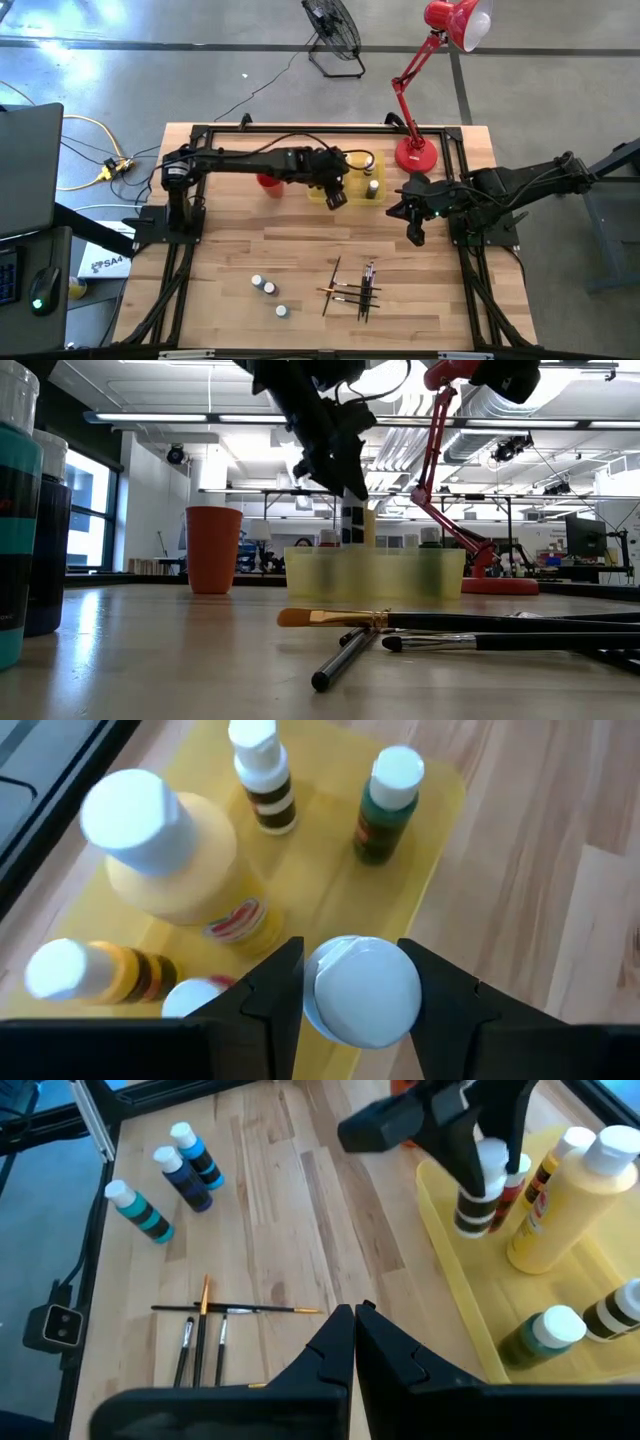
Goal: Pick & Place Paint Supplies
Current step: Put the white paint bottle into the yellow bin
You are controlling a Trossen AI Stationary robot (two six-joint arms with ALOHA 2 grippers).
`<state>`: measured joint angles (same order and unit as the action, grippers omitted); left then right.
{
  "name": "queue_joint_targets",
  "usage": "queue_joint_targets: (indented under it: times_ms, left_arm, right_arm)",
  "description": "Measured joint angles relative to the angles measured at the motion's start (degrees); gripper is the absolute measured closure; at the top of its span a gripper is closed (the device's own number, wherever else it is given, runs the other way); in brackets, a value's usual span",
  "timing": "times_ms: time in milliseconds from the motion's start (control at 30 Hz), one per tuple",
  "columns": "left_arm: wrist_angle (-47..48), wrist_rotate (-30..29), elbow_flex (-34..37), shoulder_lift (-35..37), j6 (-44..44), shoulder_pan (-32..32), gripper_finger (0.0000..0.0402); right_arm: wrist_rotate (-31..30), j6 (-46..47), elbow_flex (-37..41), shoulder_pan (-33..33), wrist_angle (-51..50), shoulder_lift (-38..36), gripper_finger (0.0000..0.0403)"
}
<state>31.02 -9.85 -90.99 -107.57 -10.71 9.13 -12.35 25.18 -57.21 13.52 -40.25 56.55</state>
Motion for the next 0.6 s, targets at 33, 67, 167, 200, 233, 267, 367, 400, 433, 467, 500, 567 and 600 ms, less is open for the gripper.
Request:
queue_joint_targets:
  times_ms: [33,67,167,200,233,267,367,400,433,467,500,567,600]
  left_arm:
    - [-1.46,0.04,0.98,0.00,-0.05,0.22,0.0261]
    - [-2.36,0.09,1.70,0.00,-0.13,0.26,0.0261]
    - [-4.96,0.04,2.98,-0.04,-0.23,0.29,0.0261]
    - [-5.62,0.02,3.29,-0.02,-0.25,0.31,0.0261]
    - [-5.57,0.01,3.58,0.02,-0.25,0.33,0.0261]
    - [-5.36,0.03,3.81,0.02,-0.31,0.45,0.0261]
    - [-5.76,0.01,4.51,0.00,-1.20,0.65,0.0261]
    - [-6.29,0.02,4.82,0.00,-1.51,0.70,0.0261]
    - [-6.61,0.00,5.17,-0.05,-1.54,0.94,0.0261]
    - [-6.94,0.09,5.45,-0.32,-1.56,1.09,0.0261]
    - [-7.41,0.11,5.52,-0.68,-1.66,1.17,0.0261]
    - [-7.70,0.35,5.52,-1.26,-1.78,1.55,0.0261]
    - [-8.05,0.33,5.52,-1.52,-1.79,1.57,0.0261]
  right_arm:
    - [-0.31,-0.01,0.00,0.00,0.00,0.00,0.0398]
    - [-0.77,-0.04,0.00,0.00,0.02,0.00,0.0398]
    - [-1.13,-0.10,0.00,0.00,0.02,0.00,0.0398]
    - [-1.15,-0.08,0.00,0.00,0.02,0.00,0.0398]
    - [-1.15,-0.07,0.00,0.00,0.04,0.00,0.0398]
    - [-1.15,-0.07,0.00,0.00,0.10,0.00,0.0398]
    - [-1.15,-0.07,0.00,0.00,0.20,0.00,0.0398]
    - [-1.15,-0.07,0.00,0.00,0.20,0.00,0.0398]
    - [-1.15,-0.07,0.00,0.00,0.20,0.00,0.0398]
    - [-1.15,-0.07,0.00,0.00,0.20,0.00,0.0398]
    - [-1.17,-0.07,0.00,0.00,0.22,0.00,0.0398]
    - [-1.17,-0.05,0.00,0.00,0.20,0.00,0.0398]
    - [-1.17,-0.05,0.00,0.00,0.22,0.00,0.0398]
